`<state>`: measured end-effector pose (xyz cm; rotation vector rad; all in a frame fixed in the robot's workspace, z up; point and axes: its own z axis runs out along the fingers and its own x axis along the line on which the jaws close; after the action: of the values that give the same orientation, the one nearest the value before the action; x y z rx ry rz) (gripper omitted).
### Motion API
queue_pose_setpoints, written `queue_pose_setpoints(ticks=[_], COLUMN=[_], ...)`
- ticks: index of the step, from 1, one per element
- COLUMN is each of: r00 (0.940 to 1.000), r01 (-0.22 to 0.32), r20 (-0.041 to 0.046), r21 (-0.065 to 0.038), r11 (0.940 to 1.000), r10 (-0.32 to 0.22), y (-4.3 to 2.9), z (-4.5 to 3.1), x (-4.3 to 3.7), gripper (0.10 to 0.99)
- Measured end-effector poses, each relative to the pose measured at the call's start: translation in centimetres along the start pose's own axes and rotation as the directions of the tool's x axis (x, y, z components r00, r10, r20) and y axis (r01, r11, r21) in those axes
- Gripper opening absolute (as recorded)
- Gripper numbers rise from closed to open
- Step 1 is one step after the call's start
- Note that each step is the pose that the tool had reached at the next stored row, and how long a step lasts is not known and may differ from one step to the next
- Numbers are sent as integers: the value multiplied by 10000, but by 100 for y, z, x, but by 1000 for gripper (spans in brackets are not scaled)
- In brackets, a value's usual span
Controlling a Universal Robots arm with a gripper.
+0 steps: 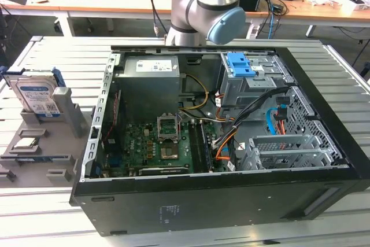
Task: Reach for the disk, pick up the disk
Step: 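Pick up the disk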
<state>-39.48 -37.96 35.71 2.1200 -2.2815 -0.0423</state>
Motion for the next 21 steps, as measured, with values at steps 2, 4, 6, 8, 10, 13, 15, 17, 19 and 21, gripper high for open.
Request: queue_pose_setpoints(ticks=[2,4,6,8,10,13,15,17,19,21], r00=[10000,10000,10000,10000,10000,9999,9999,9999,9998,9997], r01=[42,59,63,72,86,113,138,171,203,258], r20=[-1,-2,-2,-3,-3,-3,-5,-6,-7,-10], r21=[0,0,-2,-5,-6,-5,-4,-5,-4,-5], r11=[10000,10000,10000,10000,10000,9999,9999,9999,9998,9997], r10=[-42,-59,-63,-72,-86,-113,-138,-171,-203,-258], y=[-13,-39,-64,-89,-103,-111,-114,-115,-115,-117], z=[3,15,39,85,139,190,240,286,325,373], x=[-78,-136,-167,-197,-229,-289,-334,-360,-375,-381], gripper=[545,545,545,545,545,545,545,545,545,545])
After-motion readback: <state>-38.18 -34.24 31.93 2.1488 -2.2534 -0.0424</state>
